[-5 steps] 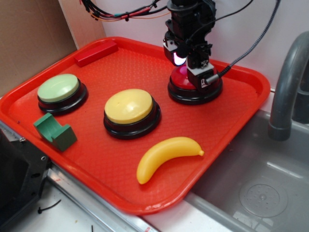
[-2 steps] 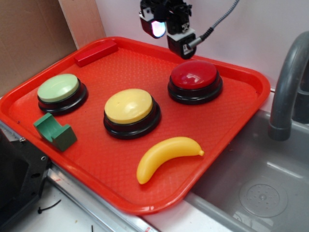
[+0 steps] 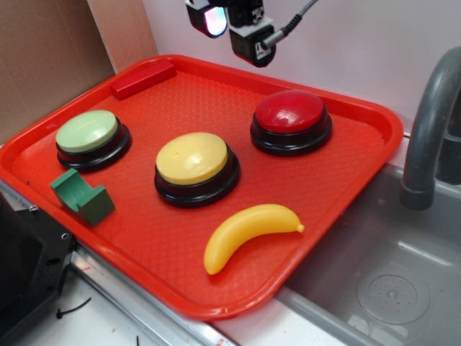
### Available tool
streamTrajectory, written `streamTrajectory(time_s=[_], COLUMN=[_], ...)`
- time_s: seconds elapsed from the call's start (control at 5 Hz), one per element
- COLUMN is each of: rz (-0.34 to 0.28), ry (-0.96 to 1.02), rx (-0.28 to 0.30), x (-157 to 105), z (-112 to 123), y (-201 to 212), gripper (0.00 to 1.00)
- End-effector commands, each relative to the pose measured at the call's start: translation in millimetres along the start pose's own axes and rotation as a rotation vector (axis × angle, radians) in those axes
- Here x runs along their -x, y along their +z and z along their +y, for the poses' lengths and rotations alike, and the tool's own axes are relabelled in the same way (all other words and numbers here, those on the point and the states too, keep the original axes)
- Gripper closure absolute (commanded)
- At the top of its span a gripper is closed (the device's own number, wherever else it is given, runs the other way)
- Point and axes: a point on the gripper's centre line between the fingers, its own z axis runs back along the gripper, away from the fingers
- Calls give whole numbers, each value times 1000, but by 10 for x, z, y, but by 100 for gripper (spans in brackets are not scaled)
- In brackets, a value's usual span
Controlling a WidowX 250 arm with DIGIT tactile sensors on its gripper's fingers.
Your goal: Push the red button.
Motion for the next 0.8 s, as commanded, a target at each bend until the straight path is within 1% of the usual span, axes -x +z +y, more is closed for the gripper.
streamTrajectory(time_s=[0.0,0.4,0.6], rz=[-79,-84,-110], ry=[36,64,75], rx=[-5,-10,-11], x=[-12,104,179], z=[25,10,13], y=[380,582,681], gripper=[0,0,0])
